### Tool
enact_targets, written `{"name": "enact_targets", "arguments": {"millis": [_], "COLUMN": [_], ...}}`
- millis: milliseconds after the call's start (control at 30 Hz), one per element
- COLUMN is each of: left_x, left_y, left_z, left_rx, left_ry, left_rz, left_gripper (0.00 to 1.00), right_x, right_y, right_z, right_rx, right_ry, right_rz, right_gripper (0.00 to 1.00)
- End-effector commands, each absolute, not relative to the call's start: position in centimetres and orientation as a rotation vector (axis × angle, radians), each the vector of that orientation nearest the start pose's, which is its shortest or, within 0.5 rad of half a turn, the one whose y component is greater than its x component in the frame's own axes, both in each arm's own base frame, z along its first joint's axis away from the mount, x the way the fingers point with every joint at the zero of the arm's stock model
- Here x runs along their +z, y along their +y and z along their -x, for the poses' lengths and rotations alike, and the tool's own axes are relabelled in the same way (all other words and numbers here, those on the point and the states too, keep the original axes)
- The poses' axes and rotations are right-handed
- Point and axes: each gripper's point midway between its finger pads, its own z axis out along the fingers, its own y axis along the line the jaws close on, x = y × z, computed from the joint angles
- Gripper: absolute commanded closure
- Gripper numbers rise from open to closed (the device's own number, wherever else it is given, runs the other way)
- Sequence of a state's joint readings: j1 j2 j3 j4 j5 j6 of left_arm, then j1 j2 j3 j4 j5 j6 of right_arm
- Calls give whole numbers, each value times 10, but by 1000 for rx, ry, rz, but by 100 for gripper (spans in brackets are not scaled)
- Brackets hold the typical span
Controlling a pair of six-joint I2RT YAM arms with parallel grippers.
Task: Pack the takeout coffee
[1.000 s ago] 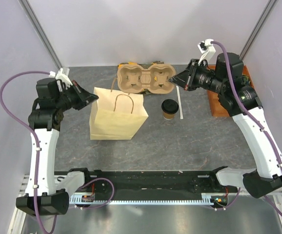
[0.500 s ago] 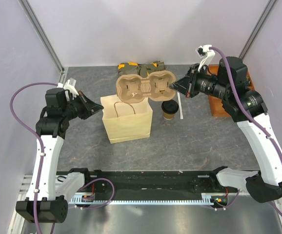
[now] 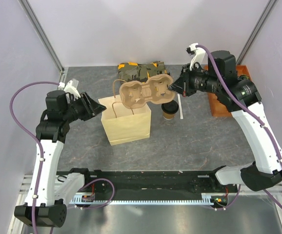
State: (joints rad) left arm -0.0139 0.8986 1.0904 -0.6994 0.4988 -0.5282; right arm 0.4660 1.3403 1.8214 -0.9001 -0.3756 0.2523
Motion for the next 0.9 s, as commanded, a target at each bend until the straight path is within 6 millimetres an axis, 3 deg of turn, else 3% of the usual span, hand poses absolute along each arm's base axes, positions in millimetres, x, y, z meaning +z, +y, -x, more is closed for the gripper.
{"name": "enact_targets", "arguments": {"millis": [0,267,433,500,533,600,667,767,867], "left_x": [286,271,277,285,289,311,337,359,361], "left_y": [-105,-110,-122,-120,-118,-113,-107,-103,-116], "left_z": [-258,-265,-277,-283,-285,-291,-293,-292,-287], "left_rx": [-774,-722,-699,-679,-662,-617,-574,-550,-592], "left_ry": [2075,2139,2136,2119,2106,2052,1995,1950,1950], "left_rz": [156,166,127,130,116,100,72,67,7], "left_gripper": [53,50,59,71,85,97,98,98,98], "right_x": [415,399,398,400,400,403,403,405,402], "right_y": [220,223,223,225,226,228,231,237,241], "right_z": [-265,-265,-274,-278,-280,-285,-288,-285,-287], "right_rx": [826,833,809,806,806,807,820,885,914], "right_ry": [1992,2041,2045,2039,2039,2034,2039,2044,2051], "right_rz": [512,518,496,494,492,484,467,444,409], "right_gripper": [100,100,100,100,100,100,100,100,100]}}
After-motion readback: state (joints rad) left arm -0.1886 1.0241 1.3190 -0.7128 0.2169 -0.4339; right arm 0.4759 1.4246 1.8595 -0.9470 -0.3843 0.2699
